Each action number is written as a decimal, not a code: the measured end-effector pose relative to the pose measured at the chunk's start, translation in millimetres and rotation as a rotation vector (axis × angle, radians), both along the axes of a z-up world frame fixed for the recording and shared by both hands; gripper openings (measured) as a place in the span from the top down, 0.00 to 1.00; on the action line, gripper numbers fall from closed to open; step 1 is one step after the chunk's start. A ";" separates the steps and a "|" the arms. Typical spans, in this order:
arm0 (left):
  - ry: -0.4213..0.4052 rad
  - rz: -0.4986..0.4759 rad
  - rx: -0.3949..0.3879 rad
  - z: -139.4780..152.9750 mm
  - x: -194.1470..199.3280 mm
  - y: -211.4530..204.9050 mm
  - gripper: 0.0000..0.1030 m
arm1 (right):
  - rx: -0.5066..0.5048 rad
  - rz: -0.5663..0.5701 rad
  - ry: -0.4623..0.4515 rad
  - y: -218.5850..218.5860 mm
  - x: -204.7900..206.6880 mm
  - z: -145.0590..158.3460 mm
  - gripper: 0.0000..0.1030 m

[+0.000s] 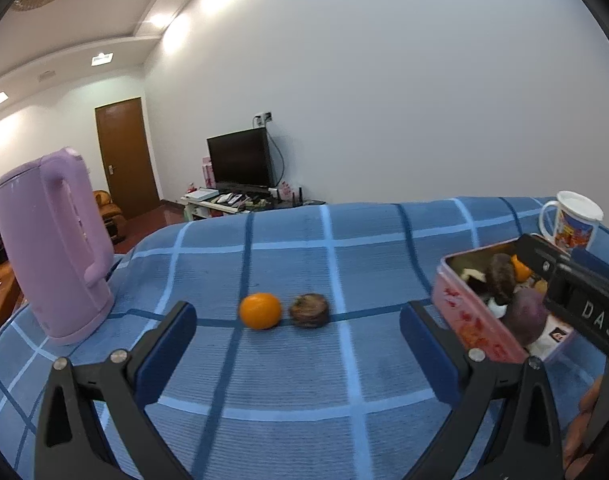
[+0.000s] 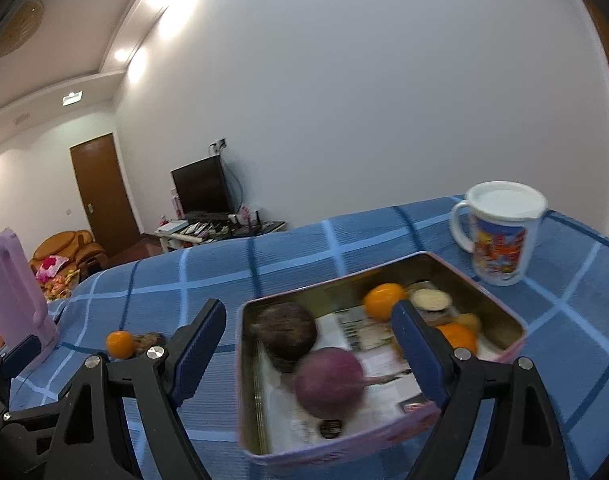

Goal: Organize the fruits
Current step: 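Withdraw both tools from the tin box toward the orange and mangosteen, then grasp the orange with the left tool while the right tool grasps the mangosteen, then lift the orange and mangosteen and carry both toward the tin box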

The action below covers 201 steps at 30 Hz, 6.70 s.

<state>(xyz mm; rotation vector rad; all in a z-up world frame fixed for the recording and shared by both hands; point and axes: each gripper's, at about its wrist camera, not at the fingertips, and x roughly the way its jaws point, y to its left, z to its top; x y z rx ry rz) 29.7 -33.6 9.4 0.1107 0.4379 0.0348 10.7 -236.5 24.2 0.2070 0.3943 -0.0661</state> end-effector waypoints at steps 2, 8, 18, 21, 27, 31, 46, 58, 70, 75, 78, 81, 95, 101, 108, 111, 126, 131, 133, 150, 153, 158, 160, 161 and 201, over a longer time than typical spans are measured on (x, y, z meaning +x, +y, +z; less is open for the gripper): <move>0.002 0.008 0.008 -0.1 2.0 6.0 0.00 | -0.003 0.019 0.006 10.1 3.8 -0.4 0.17; 0.011 0.043 0.021 0.3 13.5 28.9 0.00 | -0.010 0.068 0.012 40.0 14.4 -1.4 0.17; 0.066 0.195 0.010 -4.4 39.6 92.8 0.00 | -0.009 0.157 0.108 80.4 50.5 -11.5 0.17; 0.101 0.240 -0.003 -8.0 49.8 109.8 0.00 | -0.014 0.207 0.158 95.0 63.9 -16.7 0.17; 0.148 0.276 -0.055 -14.4 57.5 133.8 0.00 | -0.064 0.308 0.324 131.4 98.7 -35.0 0.17; 0.183 0.276 -0.013 -18.2 63.3 133.6 0.00 | -0.098 0.357 0.414 150.5 119.9 -48.3 0.23; 0.227 0.218 -0.024 -22.7 70.6 136.0 0.00 | -0.153 0.387 0.458 172.7 140.1 -56.5 0.58; 0.253 -0.069 -0.109 -17.0 82.4 95.4 0.15 | -0.053 0.235 0.199 121.3 90.4 -22.2 0.58; 0.453 -0.133 -0.058 -47.0 140.2 56.1 0.59 | -0.042 0.214 0.217 105.7 94.6 -22.1 0.58; 0.471 -0.140 -0.100 -48.2 141.9 61.1 0.61 | -0.055 0.232 0.225 110.2 96.2 -23.5 0.58; 0.426 -0.116 -0.108 -43.5 134.2 65.8 0.61 | -0.060 0.231 0.212 111.4 94.7 -22.6 0.58; 0.311 -0.069 -0.093 -30.8 114.6 68.1 0.61 | -0.070 0.232 0.183 114.6 88.9 -20.8 0.58; 0.124 0.045 -0.070 -10.3 42.5 83.1 0.61 | -0.155 0.261 0.061 129.3 53.7 -10.0 0.58; 0.101 0.061 -0.078 -8.9 37.3 84.4 0.61 | -0.159 0.258 0.052 127.2 40.8 -8.4 0.58; 0.082 0.072 -0.087 -8.0 23.9 84.7 0.61 | -0.167 0.261 0.047 128.9 32.8 -6.3 0.58; 0.074 0.077 -0.094 -7.1 17.7 85.4 0.61 | -0.173 0.262 0.042 130.8 30.7 -6.4 0.58; 0.039 0.088 -0.103 -3.2 -3.0 82.4 0.61 | -0.184 0.264 0.032 128.7 4.6 -6.2 0.58; 0.036 0.084 -0.101 -3.1 -6.8 79.7 0.61 | -0.194 0.266 0.026 128.3 -3.8 -6.7 0.58; 0.031 0.088 -0.100 -2.7 -9.3 78.9 0.61 | -0.193 0.264 0.024 127.4 -6.5 -6.5 0.58; 0.019 0.073 -0.093 -0.4 -26.2 64.7 0.61 | -0.191 0.246 0.024 114.4 -21.5 -5.1 0.58; 0.020 0.073 -0.097 -0.2 -28.2 62.6 0.61 | -0.190 0.241 0.023 111.7 -24.1 -5.1 0.58; 0.022 0.070 -0.100 -0.4 -30.8 58.4 0.61 | -0.192 0.240 0.023 108.5 -26.4 -4.8 0.58; 0.024 0.067 -0.101 -0.5 -31.7 56.2 0.61 | -0.193 0.240 0.022 106.6 -27.7 -4.6 0.58; 0.025 0.064 -0.102 -0.6 -32.3 54.8 0.61 | -0.193 0.239 0.022 105.0 -28.5 -4.9 0.58; 0.029 -0.048 -0.076 -0.8 -46.1 -21.5 0.61 | -0.247 0.131 0.007 27.8 -50.3 -0.3 0.58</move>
